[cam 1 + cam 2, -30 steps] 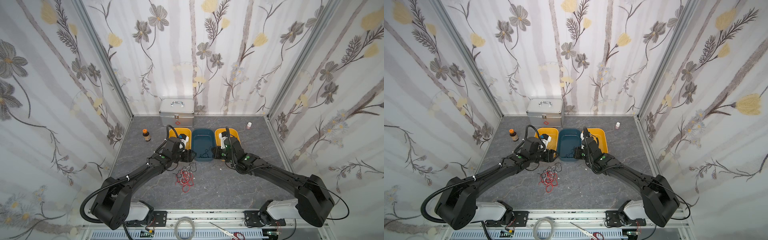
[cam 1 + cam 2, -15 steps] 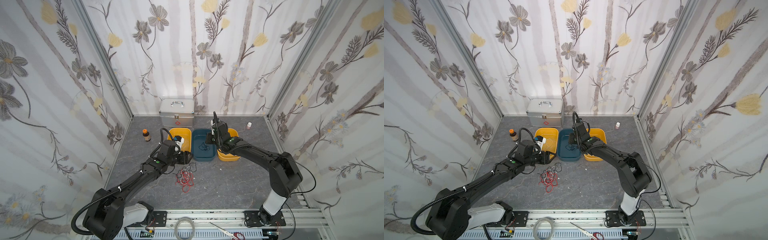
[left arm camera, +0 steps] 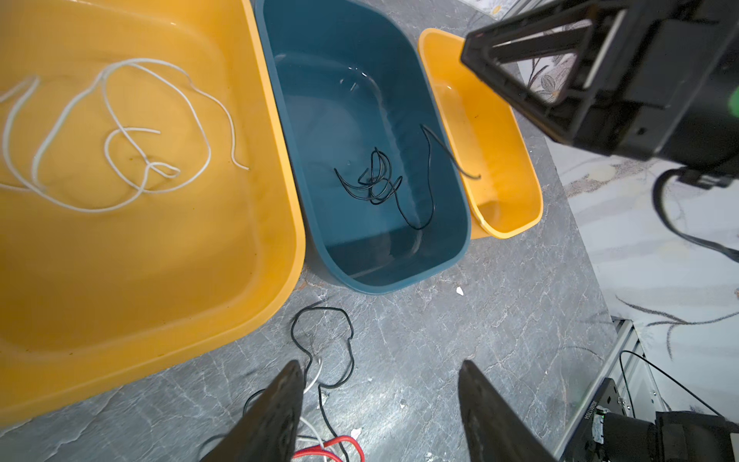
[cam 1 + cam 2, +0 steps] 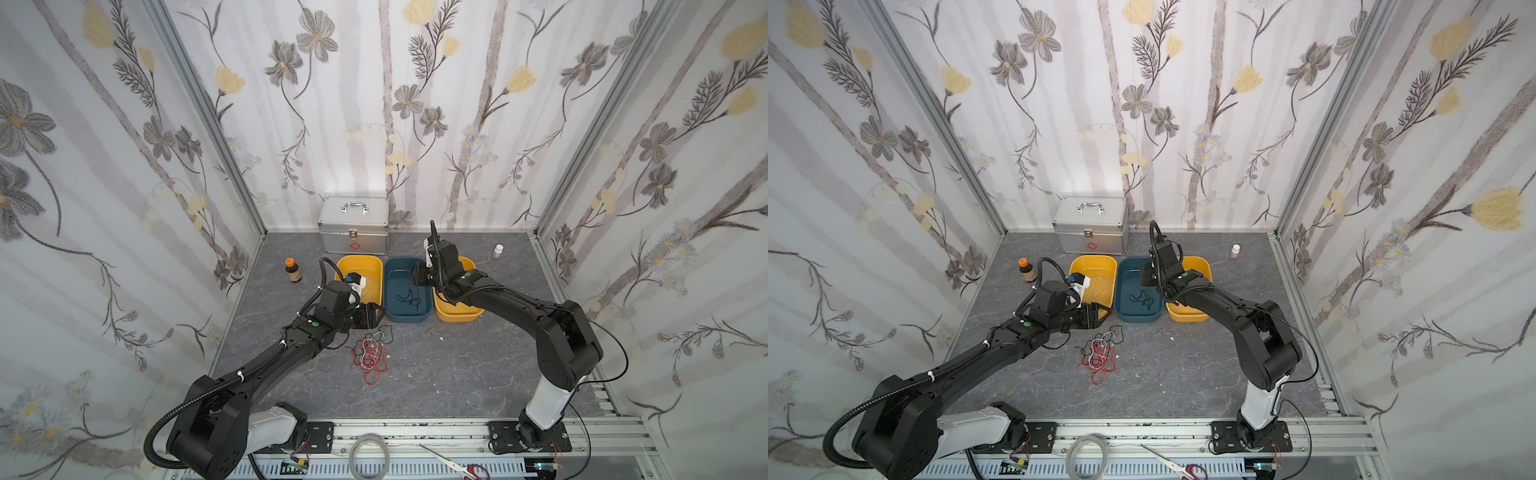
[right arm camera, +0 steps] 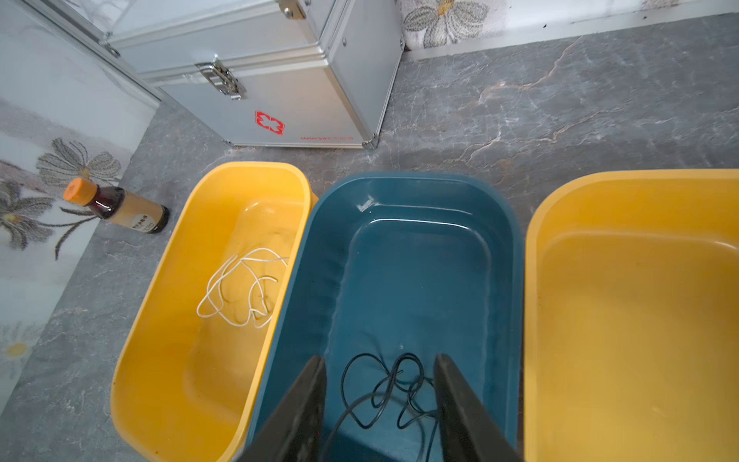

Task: Untangle and sort cables by color
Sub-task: Place the cable in the container, then pick up the cable from the center of the table.

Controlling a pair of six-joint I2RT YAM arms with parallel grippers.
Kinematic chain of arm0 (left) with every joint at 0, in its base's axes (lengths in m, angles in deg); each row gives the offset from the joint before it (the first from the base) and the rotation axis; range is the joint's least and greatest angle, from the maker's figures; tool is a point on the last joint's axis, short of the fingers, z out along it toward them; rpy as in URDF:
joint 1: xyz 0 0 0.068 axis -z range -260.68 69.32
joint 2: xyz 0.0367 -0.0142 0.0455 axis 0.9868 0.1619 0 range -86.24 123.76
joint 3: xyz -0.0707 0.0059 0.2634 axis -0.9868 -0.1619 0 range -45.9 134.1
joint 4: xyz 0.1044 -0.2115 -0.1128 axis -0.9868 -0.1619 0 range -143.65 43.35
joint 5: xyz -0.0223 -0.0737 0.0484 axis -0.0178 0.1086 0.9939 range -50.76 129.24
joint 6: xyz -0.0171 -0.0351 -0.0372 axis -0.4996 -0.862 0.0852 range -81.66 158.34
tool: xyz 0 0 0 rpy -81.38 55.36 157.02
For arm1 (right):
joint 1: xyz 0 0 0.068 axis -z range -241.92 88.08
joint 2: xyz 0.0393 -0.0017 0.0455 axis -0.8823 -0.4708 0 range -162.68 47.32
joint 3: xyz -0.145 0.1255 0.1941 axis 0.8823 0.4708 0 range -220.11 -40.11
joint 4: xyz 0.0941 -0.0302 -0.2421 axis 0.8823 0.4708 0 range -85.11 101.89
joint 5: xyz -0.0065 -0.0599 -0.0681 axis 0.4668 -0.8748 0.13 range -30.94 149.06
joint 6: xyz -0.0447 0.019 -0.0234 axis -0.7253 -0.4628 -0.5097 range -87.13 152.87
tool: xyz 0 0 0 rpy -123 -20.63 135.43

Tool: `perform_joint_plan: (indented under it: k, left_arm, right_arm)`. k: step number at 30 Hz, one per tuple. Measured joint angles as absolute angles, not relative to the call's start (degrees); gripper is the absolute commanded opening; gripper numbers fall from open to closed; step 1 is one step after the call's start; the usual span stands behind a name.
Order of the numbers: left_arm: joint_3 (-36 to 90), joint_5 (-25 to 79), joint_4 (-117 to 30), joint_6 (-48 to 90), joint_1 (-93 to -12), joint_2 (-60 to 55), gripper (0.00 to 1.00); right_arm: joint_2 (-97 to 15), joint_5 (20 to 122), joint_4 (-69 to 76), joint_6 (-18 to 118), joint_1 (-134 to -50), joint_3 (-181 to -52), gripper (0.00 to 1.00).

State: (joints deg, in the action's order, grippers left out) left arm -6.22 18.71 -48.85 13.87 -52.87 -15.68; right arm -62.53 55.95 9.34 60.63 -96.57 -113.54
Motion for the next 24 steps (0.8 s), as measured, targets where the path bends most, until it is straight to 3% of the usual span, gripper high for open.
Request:
perform_joint_plan:
  k: [14, 24]
  left_arm:
    - [-9.5, 19.3, -51.7, 12.1, -52.9, -17.0, 0.65]
    - [-10.6, 21.7, -53.6, 10.0, -53.0, -17.4, 0.65]
  right_arm:
    - [-49.8, 65.0, 6.2, 59.6, -96.1, -103.4, 0.50]
    - [-49.8, 71.9, 1.5, 63.3, -105.3, -93.9, 0.50]
